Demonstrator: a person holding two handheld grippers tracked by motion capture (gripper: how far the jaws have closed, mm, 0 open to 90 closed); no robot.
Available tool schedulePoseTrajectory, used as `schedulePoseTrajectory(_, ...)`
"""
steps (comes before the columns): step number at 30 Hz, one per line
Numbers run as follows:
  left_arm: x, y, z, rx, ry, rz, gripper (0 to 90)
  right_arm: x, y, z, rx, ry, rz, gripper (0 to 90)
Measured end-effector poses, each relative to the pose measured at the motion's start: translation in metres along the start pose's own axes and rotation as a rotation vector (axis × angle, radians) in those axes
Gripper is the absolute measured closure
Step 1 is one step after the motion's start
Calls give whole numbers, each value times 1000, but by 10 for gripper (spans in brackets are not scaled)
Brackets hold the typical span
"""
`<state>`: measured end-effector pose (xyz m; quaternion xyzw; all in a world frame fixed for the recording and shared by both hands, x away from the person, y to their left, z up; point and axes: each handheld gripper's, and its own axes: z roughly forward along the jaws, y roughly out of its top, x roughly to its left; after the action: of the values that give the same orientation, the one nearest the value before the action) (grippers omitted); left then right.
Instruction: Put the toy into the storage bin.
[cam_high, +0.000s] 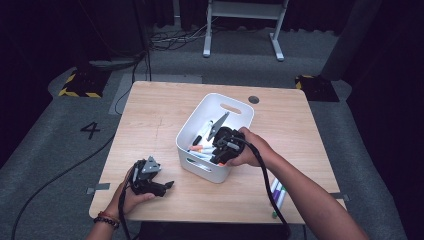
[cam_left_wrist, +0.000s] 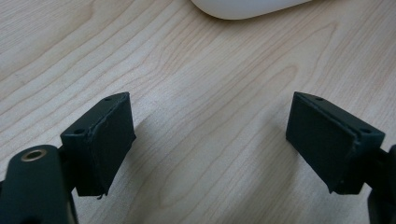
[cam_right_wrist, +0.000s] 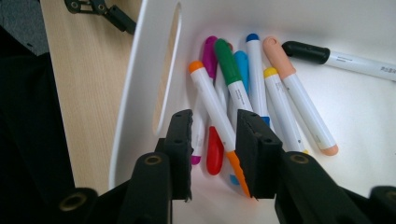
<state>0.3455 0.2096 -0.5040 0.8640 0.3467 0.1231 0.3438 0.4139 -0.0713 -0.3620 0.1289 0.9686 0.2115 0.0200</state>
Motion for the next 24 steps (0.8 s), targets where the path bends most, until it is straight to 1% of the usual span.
schedulePoseTrajectory(3,0,0,0,0,0,0,154,-1,-2,-4,-19,-9,10,647)
schedulePoseTrajectory(4,0,0,0,0,1,1,154,-1,-4,-6,-35,-16,9,641)
schedulePoseTrajectory(6,0,0,0,0,1,1,154,-2,-7,-13,-75,-23,17,633)
schedulePoseTrajectory(7,0,0,0,0,1,1,154,-5,-9,-16,-111,-40,-9,630)
schedulePoseTrajectory(8,0,0,0,0,1,1,154,-5,-12,-19,-129,-52,-7,626)
schedulePoseTrajectory(9,0,0,0,0,1,1,154,-5,-15,-24,-146,-62,-4,621)
schedulePoseTrajectory(10,0,0,0,0,1,1,155,-5,-20,-28,-165,-71,9,606)
schedulePoseTrajectory(11,0,0,0,0,-1,-1,154,-5,-28,-35,-185,-92,13,594)
schedulePoseTrajectory(12,0,0,0,1,-1,-1,154,-5,-32,-39,-198,-96,17,590)
schedulePoseTrajectory(13,0,0,0,1,-1,-1,154,-5,-36,-42,-209,-105,11,583)
schedulePoseTrajectory(14,0,0,0,0,0,1,154,-5,-44,-49,-233,-125,14,577)
schedulePoseTrajectory(15,0,0,0,1,-1,0,154,-5,-51,-55,-253,-141,26,575)
schedulePoseTrajectory(17,0,0,0,0,0,0,154,-3,-64,-65,-295,-160,44,567)
schedulePoseTrajectory(18,0,0,0,0,0,0,154,-2,-72,-69,-315,-172,48,556)
schedulePoseTrajectory(19,0,0,0,0,0,0,154,1,-82,-74,-329,-182,65,549)
schedulePoseTrajectory(20,0,0,0,-1,0,0,155,3,-91,-77,-344,-195,69,542)
schedulePoseTrajectory(21,0,0,0,0,1,0,154,6,-104,-80,-360,-203,81,542)
schedulePoseTrajectory(22,0,0,0,1,-1,-1,154,7,-111,-82,-366,-210,90,541)
schedulePoseTrajectory(23,0,0,0,1,-1,-1,154,8,-124,-82,-373,-229,112,539)
schedulePoseTrajectory(24,0,0,0,0,0,0,154,8,-133,-82,-372,-234,124,536)
